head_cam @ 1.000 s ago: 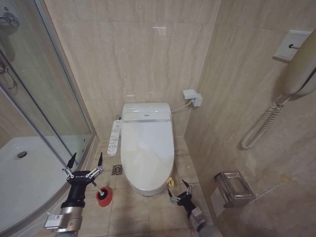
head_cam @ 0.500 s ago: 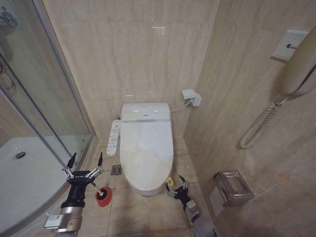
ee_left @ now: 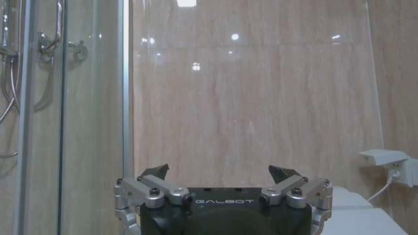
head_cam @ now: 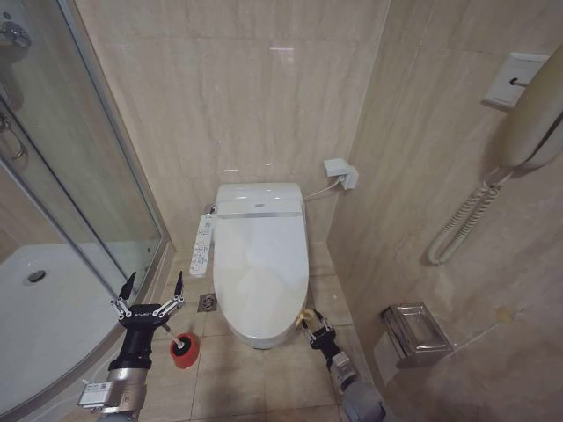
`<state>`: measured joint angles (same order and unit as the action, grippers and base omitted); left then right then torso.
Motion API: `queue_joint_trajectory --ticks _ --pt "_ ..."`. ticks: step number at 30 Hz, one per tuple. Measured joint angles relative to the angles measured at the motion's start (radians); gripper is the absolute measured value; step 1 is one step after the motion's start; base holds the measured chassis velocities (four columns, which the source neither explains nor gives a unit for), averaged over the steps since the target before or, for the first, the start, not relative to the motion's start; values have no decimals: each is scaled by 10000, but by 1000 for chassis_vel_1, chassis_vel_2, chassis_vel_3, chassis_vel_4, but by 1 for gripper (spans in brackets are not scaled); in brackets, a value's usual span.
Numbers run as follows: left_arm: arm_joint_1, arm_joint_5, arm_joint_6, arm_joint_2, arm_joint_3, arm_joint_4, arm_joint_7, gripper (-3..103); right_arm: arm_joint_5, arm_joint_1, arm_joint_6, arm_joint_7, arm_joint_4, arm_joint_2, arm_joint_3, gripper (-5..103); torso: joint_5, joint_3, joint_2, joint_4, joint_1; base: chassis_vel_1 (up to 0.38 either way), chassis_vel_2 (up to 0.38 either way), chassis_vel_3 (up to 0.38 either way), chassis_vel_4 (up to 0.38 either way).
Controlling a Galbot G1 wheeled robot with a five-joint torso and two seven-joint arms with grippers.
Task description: Open the toilet lid, clean the toilet bowl with a toilet brush, close the toilet lid, and flush.
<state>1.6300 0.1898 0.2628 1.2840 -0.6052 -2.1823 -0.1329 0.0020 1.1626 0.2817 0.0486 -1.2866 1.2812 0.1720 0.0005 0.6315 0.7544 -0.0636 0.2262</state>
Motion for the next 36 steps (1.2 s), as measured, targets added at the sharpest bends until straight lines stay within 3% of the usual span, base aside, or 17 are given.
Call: queue_joint_trajectory --ticks 1,7,8,15,16,36 --pt "0 0 0 0 0 0 0 100 -2 5 2 -18 -6 -2 6 43 1 0 0 1 0 0 0 0 0" --pt "0 0 0 0 0 0 0 100 -20 98 5 -42 -104 -25 43 43 -2 0 0 1 0 0 0 0 0" --pt "0 0 0 0 0 0 0 100 -28 118 5 -43 -119 -29 58 16 -3 0 0 1 0 0 0 0 0" --pt "0 0 0 0 0 0 0 100 -48 276 31 -46 -232 -50 205 16 -3 0 0 -2 0 0 0 0 0" --pt "0 0 0 0 0 0 0 100 -45 360 34 -51 -334 -54 319 1 -3 0 0 -3 0 0 0 0 0" --pt "0 0 0 -1 0 0 0 100 1641 1707 -520 243 -3664 163 2318 1 -1 0 -1 0 0 0 0 0 0"
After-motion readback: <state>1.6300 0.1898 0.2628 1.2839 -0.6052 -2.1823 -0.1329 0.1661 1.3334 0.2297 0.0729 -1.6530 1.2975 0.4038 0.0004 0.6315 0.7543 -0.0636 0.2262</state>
